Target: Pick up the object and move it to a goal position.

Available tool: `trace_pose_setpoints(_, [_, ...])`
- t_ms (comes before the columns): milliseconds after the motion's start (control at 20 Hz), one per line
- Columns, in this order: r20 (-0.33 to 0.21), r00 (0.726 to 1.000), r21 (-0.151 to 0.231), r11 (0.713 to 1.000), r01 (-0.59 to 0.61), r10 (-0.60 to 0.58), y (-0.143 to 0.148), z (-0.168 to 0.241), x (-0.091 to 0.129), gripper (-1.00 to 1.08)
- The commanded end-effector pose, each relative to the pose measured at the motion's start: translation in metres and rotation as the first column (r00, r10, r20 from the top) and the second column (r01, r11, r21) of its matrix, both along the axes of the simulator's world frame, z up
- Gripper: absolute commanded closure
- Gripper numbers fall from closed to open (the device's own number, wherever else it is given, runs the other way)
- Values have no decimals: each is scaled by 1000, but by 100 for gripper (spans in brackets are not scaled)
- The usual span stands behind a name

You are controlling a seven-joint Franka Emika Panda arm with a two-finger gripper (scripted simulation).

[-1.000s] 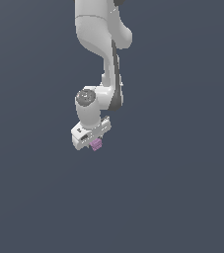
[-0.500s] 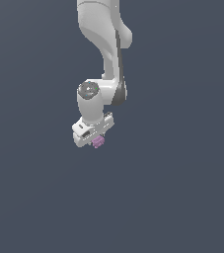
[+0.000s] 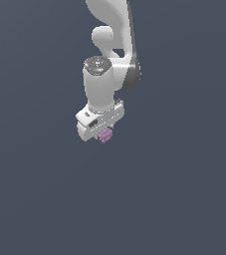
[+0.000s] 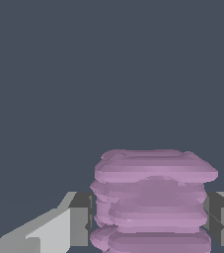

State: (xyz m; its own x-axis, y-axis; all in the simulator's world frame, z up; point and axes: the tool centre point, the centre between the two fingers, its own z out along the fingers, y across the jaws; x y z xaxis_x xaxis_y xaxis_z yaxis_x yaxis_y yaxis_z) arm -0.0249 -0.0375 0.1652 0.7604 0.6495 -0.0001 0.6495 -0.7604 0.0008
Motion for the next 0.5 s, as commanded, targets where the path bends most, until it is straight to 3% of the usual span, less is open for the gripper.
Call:
trace_pose_setpoints(0, [0,1000,0,1000,0,0,11,27,5,108])
trace_pose_setpoints(450, [0,1000,0,1000,0,0,41,100,22,108])
